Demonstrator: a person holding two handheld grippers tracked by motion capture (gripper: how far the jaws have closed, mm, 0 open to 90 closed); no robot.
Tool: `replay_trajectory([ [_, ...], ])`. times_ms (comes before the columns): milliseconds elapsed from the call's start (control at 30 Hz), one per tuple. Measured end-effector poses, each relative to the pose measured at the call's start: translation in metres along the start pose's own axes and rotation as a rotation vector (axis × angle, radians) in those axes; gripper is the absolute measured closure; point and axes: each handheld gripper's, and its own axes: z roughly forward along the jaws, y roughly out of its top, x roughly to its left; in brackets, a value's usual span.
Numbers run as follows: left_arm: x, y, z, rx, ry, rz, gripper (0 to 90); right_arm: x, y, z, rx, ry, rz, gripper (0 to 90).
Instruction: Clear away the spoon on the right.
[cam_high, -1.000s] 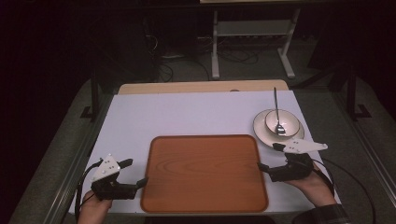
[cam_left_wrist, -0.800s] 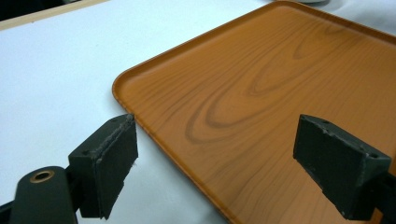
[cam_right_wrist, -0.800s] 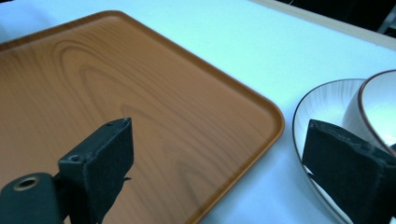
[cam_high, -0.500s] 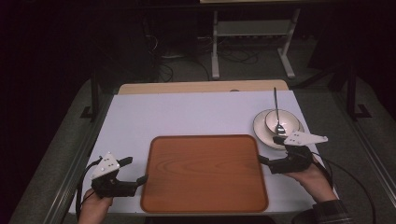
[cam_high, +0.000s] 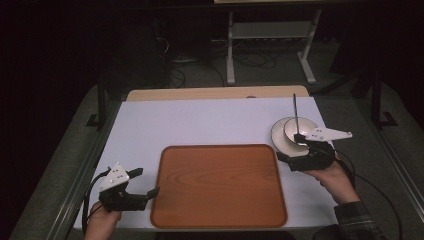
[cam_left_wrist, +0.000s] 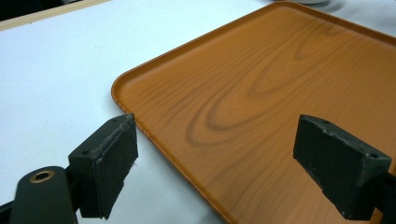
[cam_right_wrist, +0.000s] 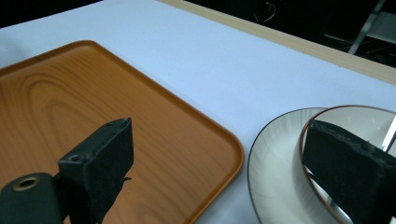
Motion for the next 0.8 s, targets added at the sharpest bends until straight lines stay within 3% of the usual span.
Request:
replay_trajectory([
  [800,0.001,0.002,0.002,-0.011,-0.003,-0.005,13.4,-0.028,0.026,0.011,0.003,-0.008,0.015,11.8],
])
